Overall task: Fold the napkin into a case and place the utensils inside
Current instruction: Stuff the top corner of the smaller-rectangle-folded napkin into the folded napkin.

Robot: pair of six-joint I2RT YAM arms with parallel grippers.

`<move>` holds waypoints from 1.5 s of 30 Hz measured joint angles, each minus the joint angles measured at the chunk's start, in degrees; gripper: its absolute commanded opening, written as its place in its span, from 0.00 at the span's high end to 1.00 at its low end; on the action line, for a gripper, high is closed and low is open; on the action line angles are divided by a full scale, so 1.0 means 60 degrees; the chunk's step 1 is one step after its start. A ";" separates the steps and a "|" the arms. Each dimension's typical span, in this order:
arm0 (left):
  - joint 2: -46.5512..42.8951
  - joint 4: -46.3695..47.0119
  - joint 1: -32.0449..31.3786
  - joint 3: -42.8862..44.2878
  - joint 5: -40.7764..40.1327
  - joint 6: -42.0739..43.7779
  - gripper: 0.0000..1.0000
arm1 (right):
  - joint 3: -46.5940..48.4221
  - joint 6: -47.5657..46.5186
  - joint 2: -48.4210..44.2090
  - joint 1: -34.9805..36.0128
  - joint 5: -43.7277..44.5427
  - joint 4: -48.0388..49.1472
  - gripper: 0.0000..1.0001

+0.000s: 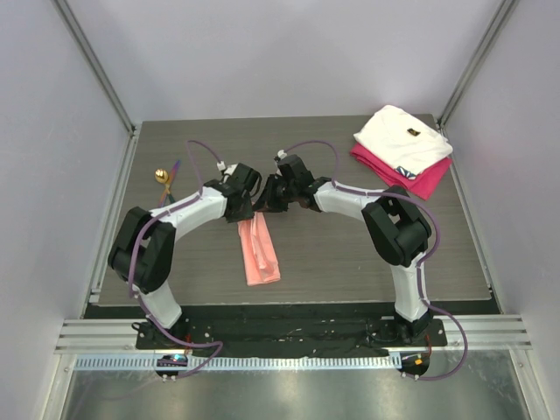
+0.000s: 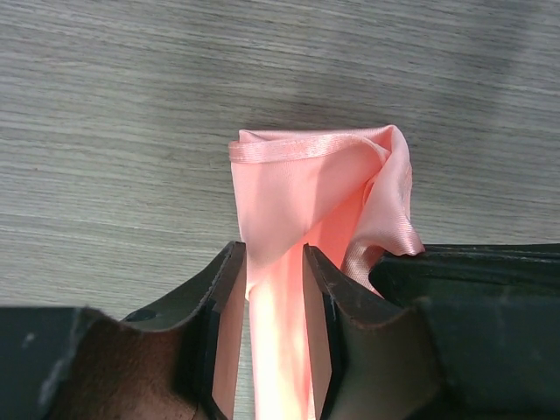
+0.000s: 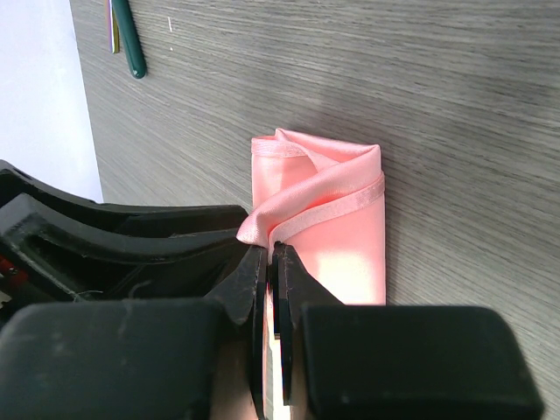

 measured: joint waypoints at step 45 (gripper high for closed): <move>0.0033 0.0186 0.0459 -0.0076 0.1035 0.0222 1.00 | 0.0062 -0.0080 0.0718 0.0178 -0.0368 -0.0346 0.99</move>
